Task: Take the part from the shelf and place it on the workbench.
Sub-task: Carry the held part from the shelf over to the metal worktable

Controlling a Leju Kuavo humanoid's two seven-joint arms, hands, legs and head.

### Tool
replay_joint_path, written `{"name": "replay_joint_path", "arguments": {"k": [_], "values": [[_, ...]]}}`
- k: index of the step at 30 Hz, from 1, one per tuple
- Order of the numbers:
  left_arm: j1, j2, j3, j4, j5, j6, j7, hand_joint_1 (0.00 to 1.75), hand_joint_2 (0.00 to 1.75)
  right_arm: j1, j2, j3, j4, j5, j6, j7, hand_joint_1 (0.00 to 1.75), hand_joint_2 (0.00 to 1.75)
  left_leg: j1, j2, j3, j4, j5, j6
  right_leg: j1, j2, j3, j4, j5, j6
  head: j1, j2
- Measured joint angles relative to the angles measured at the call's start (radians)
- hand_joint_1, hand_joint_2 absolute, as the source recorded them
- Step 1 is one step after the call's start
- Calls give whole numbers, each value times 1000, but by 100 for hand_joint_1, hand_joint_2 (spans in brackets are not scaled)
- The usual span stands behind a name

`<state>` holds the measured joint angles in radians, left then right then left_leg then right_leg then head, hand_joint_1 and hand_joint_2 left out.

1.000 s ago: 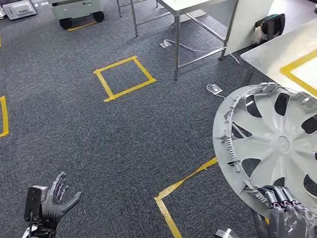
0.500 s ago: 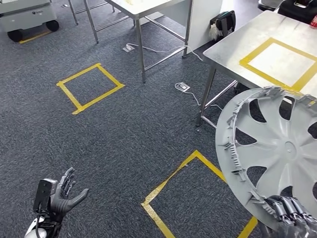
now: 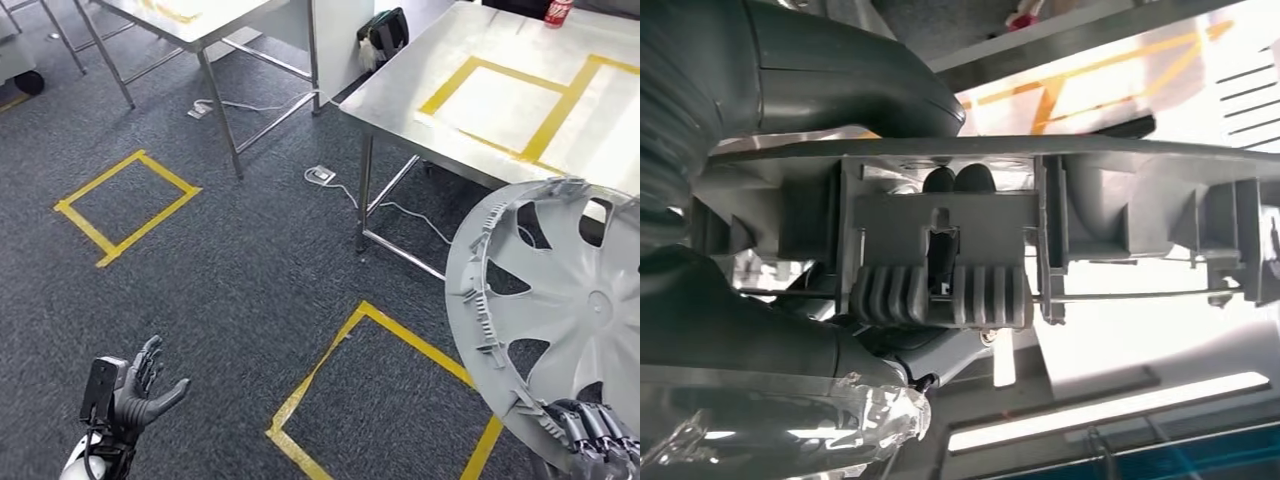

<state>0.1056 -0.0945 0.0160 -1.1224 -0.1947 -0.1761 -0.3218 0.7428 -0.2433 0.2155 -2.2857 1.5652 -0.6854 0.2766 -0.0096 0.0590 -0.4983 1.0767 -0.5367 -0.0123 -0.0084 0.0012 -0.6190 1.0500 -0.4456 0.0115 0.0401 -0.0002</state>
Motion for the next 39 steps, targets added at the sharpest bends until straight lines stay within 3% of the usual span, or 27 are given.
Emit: {"name": "replay_joint_path", "arguments": {"k": [2,3,5,6,7,9,11,12,13,15,17,19,20,21,22,24,25,26,28,30,32,34,35,36,37,39], "values": [[-1,0,-8,5,0,5,0,0,175,6,13,-2,-6,0,0,-15,175,175,4,-37,-93,132,-33,-8,-2,24,14,-2,-13,-7,-2,0],[0,1,-11,8,0,8,0,0,175,10,20,-5,-8,0,0,-23,175,175,5,-43,-140,183,-60,-10,-2,38,22,-2,-21,-9,-2,0],[1,2,-17,13,-2,11,0,0,175,23,36,-12,-13,0,0,-40,175,175,5,-48,-198,208,-84,-8,-3,67,45,-3,-39,-9,-3,0],[0,2,-21,16,-3,12,0,0,175,31,44,-17,-16,0,0,-47,175,175,4,-53,-204,176,-62,-5,-4,80,59,-3,-49,-9,-3,0],[0,3,-26,18,-4,13,0,0,175,40,52,-21,-20,0,0,-53,175,175,4,-66,-198,123,-17,-1,-5,93,69,-4,-59,-7,-3,0],[-1,5,-34,23,-8,13,0,0,175,55,66,-26,-28,0,0,-60,175,175,4,-112,-178,7,78,8,-7,120,84,-5,-78,2,-4,0],[-3,5,-42,28,-12,14,1,0,175,69,76,-29,-35,0,0,-66,175,175,2,-140,-163,-54,110,16,-7,145,97,-11,-90,14,-4,0],[-6,5,-47,29,-13,14,1,0,175,78,82,-32,-38,0,-1,-68,175,175,1,-133,-151,-64,109,21,-7,153,107,-17,-94,20,-4,0],[-9,4,-54,30,-14,15,2,0,175,88,88,-36,-42,0,-1,-72,175,175,1,-120,-138,-70,113,24,-5,147,118,-18,-99,24,-2,0],[-16,3,-65,33,-16,17,4,0,175,100,98,-44,-49,0,-2,-80,175,175,1,-92,-110,-75,116,34,1,94,116,17,-114,32,4,0],[-17,4,-78,39,-17,21,6,0,175,108,108,-51,-55,0,-3,-88,175,175,-3,-67,-87,-75,100,42,6,33,48,128,-148,36,8,0],[-17,4,-92,46,-18,25,9,0,175,118,117,-57,-60,0,-3,-94,175,175,-5,-43,-64,-75,77,46,7,12,-37,231,-201,37,7,0],[-18,4,-99,49,-18,26,10,0,175,124,120,-59,-62,0,-3,-96,175,175,-5,-32,-49,-75,64,46,8,9,-61,243,-219,37,8,0],[-19,4,-106,51,-18,27,11,0,175,130,124,-62,-63,0,-3,-98,175,175,-5,-22,-30,-75,50,46,8,5,-71,223,-215,36,8,0],[-20,4,-112,54,-18,28,11,0,175,137,128,-64,-65,0,-3,-99,175,175,-5,-11,-10,-75,34,46,8,-4,-68,177,-184,34,8,0],[-23,4,-123,60,-16,31,13,0,175,147,134,-68,-68,0,-2,-100,175,175,-9,8,25,-75,4,42,12,-49,-53,70,-63,26,9,0],[-25,4,-127,63,-15,32,14,0,175,149,137,-69,-70,0,-2,-100,175,175,-11,16,35,-76,-9,38,15,-63,-46,36,-16,22,8,0],[-27,4,-130,66,-14,33,15,0,175,151,139,-70,-73,0,-2,-100,175,175,-14,25,45,-76,-16,33,16,-69,-43,18,13,17,8,0],[-32,3,-134,68,-14,34,17,0,175,156,145,-71,-76,0,-2,-100,175,175,-15,35,54,-71,-17,21,12,-39,-31,9,16,11,6,0],[-38,3,-135,68,-13,35,16,0,175,159,150,-72,-78,0,-2,-100,175,175,-11,9,37,-25,-13,9,5,-15,-16,0,15,4,4,0],[-41,3,-136,70,-12,36,16,0,175,160,153,-73,-80,1,-2,-100,175,175,-4,-33,-28,79,-45,-2,-2,8,-2,-6,6,-2,2,0],[-40,3,-136,74,-12,36,16,0,175,160,155,-74,-80,1,-2,-100,175,175,4,-49,-107,176,-104,-12,-6,36,8,-7,-4,-3,2,0],[-40,3,-137,75,-12,36,16,0,175,161,156,-74,-80,1,-2,-100,175,175,8,-50,-134,194,-117,-16,-8,51,14,-7,-10,-2,2,0],[-40,3,-137,77,-12,36,16,0,175,161,156,-74,-79,1,-2,-100,175,175,11,-52,-145,181,-102,-18,-11,65,22,-7,-16,1,2,0],[-40,4,-137,78,-12,37,16,0,175,162,157,-74,-79,1,-2,-100,175,175,14,-56,-141,140,-63,-20,-14,79,31,-7,-22,5,2,0],[-40,4,-137,79,-12,37,16,0,175,162,158,-74,-80,1,-2,-100,175,175,21,-89,-113,19,34,-22,-19,106,48,-6,-35,17,1,0]]}}
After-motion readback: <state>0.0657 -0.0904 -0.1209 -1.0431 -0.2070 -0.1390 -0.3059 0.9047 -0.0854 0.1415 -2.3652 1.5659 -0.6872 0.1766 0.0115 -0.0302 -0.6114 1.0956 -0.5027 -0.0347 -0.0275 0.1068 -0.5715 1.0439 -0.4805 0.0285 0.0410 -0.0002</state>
